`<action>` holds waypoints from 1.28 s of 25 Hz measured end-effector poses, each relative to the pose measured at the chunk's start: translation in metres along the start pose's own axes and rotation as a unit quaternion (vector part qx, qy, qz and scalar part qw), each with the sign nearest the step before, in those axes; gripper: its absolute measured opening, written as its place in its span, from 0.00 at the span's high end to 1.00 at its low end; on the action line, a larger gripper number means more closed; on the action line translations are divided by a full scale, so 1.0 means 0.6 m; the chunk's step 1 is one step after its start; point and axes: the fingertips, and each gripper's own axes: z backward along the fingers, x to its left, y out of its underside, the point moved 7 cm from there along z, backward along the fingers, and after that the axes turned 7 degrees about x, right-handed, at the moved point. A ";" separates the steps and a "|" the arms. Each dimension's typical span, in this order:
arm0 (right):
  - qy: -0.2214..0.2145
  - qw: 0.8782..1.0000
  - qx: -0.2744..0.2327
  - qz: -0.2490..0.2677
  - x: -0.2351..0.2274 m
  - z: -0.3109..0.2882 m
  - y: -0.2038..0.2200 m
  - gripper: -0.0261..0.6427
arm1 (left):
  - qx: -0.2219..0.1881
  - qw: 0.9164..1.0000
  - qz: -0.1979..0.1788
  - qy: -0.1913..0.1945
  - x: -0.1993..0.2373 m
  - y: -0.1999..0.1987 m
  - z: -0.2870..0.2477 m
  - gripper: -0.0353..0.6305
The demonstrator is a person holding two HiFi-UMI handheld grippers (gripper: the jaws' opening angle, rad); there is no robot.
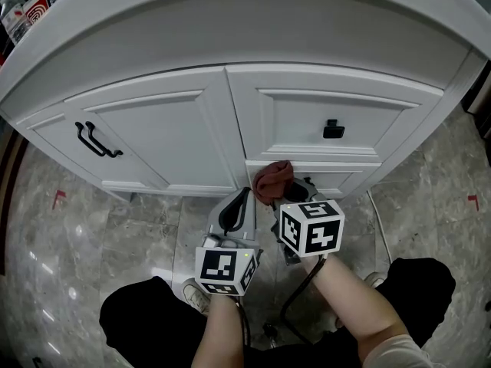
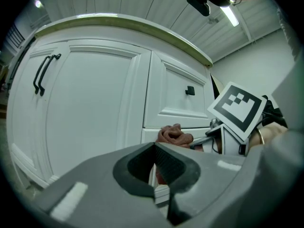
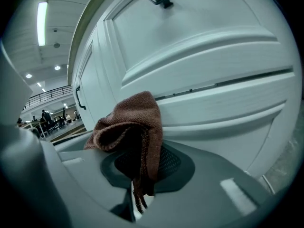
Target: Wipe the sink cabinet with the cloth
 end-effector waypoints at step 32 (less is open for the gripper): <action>0.126 0.984 -0.040 -0.118 -0.218 0.177 0.008 0.84 | 0.008 0.996 -0.004 0.086 -0.142 0.001 -0.070 0.95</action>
